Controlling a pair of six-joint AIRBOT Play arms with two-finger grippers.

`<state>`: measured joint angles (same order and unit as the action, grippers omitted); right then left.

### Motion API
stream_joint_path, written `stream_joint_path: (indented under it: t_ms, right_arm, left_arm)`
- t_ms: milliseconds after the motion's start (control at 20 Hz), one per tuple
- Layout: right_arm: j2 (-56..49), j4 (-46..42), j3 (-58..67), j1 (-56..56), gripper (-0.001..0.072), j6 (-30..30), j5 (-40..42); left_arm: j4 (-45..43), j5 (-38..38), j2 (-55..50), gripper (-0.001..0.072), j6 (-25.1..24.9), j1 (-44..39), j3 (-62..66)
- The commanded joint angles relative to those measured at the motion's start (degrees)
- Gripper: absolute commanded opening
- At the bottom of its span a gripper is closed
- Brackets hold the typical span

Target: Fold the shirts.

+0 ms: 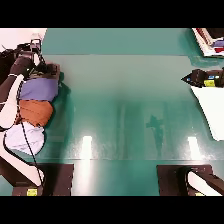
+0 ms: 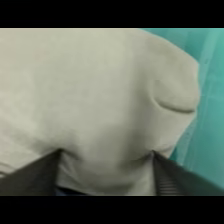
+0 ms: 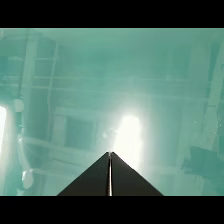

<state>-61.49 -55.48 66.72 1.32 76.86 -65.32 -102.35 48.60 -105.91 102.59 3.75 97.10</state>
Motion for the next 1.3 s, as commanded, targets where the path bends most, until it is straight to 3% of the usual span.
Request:
stream_joint_path:
  t_ms: [0,50,100,250,450,550,750,950,1150,1200,1250]
  right_arm:
    - [0.0,0.0,0.1,0.0,0.0020,0.0,0.0]
    - [0.0,0.0,0.1,0.0,0.0020,0.0,0.0]
    - [0.0,0.0,0.1,0.0,0.0020,0.0,0.0]
    - [0.3,1.8,0.1,0.0,0.0021,0.0,0.9]
    - [3.1,2.3,5.0,0.0,0.0020,0.0,5.8]
    - [3.9,1.7,10.2,0.0,0.0020,0.0,7.1]
    - [4.2,1.8,18.8,0.0,0.0020,0.0,6.8]
    - [4.2,1.8,23.0,0.0,0.0020,0.0,3.5]
    - [4.7,1.9,23.6,0.0,0.0020,0.0,-0.3]
    - [4.8,1.9,23.6,0.0,0.0020,0.0,-0.9]
    - [4.9,1.9,23.5,0.0,0.0020,0.0,-1.4]
  left_arm:
    - [-0.1,1.2,-0.5,0.0141,0.0,0.4,0.5]
    - [-0.1,2.4,-0.1,0.0039,-0.2,0.4,0.9]
    - [-0.2,3.5,0.7,0.0029,-0.2,0.4,1.5]
    - [-0.4,5.5,6.3,0.0029,-1.7,0.3,4.7]
    - [-0.7,6.8,22.6,0.0029,-7.6,-2.9,11.1]
    - [-0.7,8.8,32.6,0.0028,-12.0,-7.5,13.2]
    - [-0.7,15.9,45.4,0.0028,-12.6,-19.1,13.2]
    - [0.4,26.4,43.2,0.0028,-8.1,-31.2,9.4]
    - [15.1,21.2,37.1,0.0037,-6.6,-41.7,-5.2]
    - [20.1,17.5,35.5,0.0256,-6.9,-43.3,-8.7]
    - [24.4,13.2,33.7,0.0526,-7.0,-44.3,-11.8]
